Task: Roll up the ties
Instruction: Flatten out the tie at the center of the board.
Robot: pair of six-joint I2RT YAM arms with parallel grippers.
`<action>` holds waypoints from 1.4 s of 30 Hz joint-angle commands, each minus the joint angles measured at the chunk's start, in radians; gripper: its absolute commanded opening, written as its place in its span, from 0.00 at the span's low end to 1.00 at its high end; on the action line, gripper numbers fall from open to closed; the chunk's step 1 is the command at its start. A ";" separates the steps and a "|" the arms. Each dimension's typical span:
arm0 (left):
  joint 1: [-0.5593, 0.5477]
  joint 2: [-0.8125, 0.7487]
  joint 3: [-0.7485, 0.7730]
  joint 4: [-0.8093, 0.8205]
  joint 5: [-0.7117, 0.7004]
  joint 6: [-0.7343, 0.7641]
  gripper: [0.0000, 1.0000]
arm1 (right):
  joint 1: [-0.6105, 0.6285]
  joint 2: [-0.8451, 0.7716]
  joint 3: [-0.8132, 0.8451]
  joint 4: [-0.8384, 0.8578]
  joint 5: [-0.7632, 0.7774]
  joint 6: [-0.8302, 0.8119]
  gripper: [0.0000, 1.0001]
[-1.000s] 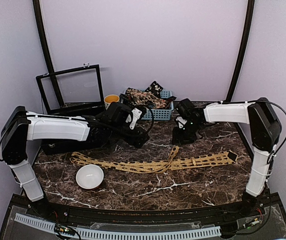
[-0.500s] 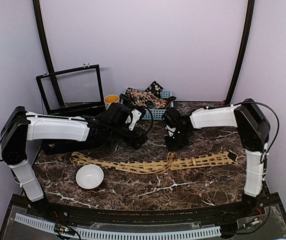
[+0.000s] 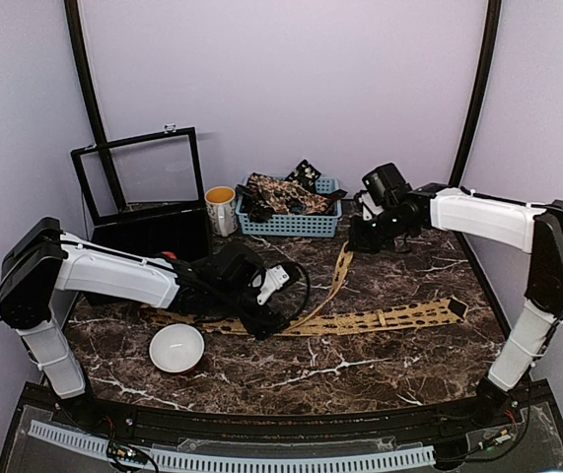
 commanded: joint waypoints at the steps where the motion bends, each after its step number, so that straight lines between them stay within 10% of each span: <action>1: 0.006 0.025 0.045 0.053 0.089 0.025 0.76 | -0.003 -0.053 -0.092 0.054 -0.118 0.039 0.00; 25: -0.003 0.362 0.326 0.046 0.196 -0.057 0.58 | -0.089 -0.181 -0.389 0.097 -0.154 0.088 0.00; 33: 0.052 0.325 0.272 -0.152 0.208 -0.034 0.25 | -0.069 -0.176 -0.447 0.175 -0.256 0.098 0.00; 42: 0.107 0.079 0.035 -0.127 0.220 0.101 0.19 | -0.024 -0.109 -0.453 0.310 -0.386 0.131 0.00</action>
